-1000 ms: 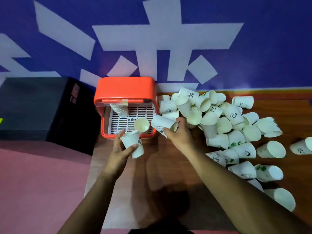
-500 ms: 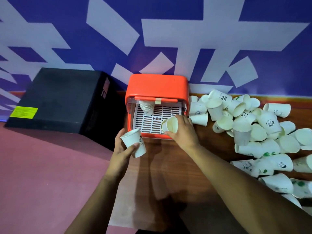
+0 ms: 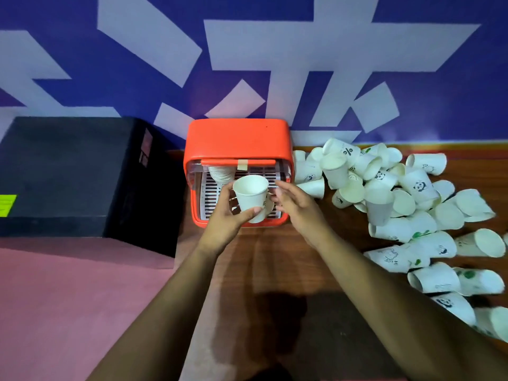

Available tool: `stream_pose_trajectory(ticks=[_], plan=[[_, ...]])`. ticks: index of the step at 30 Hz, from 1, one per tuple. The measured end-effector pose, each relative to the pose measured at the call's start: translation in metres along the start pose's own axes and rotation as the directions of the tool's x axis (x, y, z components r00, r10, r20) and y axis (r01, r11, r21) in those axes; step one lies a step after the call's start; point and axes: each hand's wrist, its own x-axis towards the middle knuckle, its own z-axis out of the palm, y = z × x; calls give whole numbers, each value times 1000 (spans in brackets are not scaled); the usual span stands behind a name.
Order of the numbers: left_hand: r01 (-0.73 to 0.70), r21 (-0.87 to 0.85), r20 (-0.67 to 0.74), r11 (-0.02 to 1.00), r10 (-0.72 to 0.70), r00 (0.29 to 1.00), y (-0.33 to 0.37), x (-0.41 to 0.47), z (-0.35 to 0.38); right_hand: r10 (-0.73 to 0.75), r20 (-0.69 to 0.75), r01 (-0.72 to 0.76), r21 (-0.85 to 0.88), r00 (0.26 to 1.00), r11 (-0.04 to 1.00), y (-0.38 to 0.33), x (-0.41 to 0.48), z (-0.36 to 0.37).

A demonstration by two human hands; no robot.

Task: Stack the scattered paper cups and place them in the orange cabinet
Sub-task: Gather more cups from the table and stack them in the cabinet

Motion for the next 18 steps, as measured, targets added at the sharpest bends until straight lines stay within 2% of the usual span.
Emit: stream_pose_trajectory(ticks=[5,11,14,18], plan=[[-71,67,106,995,64,992,5,21,15,-22,-21,24,80,1000,997,-7,1,-3],[-20,16,117,1000,18,993,1,22,4,-63,25,63,-13,998,998,3,4,6],[-7,19,111,1000,5,994,-5,21,2,-97,3,97,-63,995,993,12,6,11],[33,27,109,999,-36,993,-15,18,8,-78,30,82,-170,996,982,28,7,8]])
